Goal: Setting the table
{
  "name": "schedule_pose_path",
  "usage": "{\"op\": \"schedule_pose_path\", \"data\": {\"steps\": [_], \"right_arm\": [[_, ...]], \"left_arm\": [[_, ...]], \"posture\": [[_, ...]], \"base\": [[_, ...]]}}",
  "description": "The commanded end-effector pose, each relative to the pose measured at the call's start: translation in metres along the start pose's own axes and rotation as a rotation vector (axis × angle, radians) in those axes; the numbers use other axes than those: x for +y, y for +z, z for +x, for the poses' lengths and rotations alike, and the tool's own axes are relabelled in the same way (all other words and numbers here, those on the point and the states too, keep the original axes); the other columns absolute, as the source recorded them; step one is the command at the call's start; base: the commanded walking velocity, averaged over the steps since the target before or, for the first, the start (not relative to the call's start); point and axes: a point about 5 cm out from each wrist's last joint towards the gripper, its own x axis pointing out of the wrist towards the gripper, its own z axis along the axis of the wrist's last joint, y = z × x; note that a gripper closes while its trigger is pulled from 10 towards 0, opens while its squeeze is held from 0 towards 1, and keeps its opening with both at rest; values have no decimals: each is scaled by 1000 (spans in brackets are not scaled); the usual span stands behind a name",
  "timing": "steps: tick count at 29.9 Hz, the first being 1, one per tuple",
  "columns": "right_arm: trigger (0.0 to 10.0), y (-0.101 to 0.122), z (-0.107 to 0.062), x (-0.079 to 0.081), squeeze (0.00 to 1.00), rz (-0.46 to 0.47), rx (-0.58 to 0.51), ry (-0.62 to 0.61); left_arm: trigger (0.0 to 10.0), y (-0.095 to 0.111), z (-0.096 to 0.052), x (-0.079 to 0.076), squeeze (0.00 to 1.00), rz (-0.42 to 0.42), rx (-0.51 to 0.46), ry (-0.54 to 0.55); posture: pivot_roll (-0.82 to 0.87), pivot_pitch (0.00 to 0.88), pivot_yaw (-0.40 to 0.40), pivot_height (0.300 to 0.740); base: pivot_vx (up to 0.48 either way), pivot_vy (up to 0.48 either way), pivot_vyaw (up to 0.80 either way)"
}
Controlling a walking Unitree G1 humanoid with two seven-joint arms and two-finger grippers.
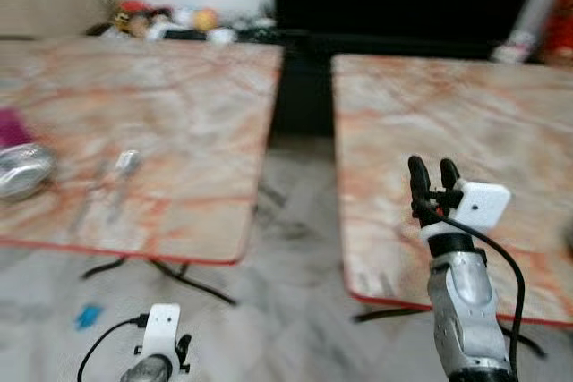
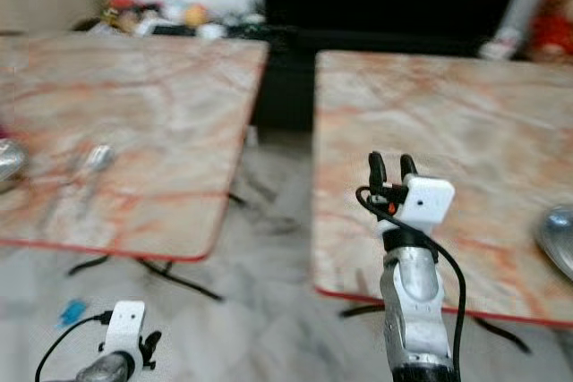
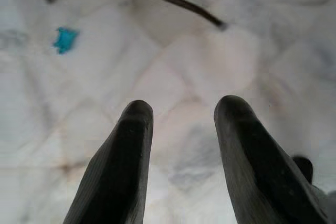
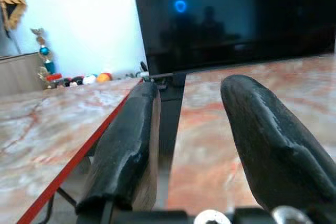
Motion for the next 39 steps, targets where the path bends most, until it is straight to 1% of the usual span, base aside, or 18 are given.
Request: {"op": "schedule_pose_path", "data": {"steps": [1, 6, 7, 13, 39], "right_arm": [[10000, -2, -4, -9, 0, -10, 15, -30], [10000, -2, -4, -9, 0, -11, 15, -29], [10000, -1, -4, -8, 0, -15, 11, -22], [10000, -1, -4, -7, 0, -13, 6, -12], [10000, -2, -3, -4, 0, 12, 15, -5]], "left_arm": [[10000, -1, 0, -5, 0, -11, 11, -9], [10000, -1, 0, -5, 0, -10, 11, -8], [10000, -1, 0, -5, 0, -10, 10, -8], [10000, 1, 1, -5, 0, -11, 6, -8], [10000, 1, 1, -5, 0, -15, 1, -7]], "posture": [[-15, 11, 5, 740], [-15, 11, 5, 740], [-16, 24, 5, 740], [-13, 25, 5, 740], [-1, 25, 1, 740]], "base": [[0, 480, 0], [0, 480, 0], [0, 480, 694], [0, 480, 599], [0, 480, 0]]}}
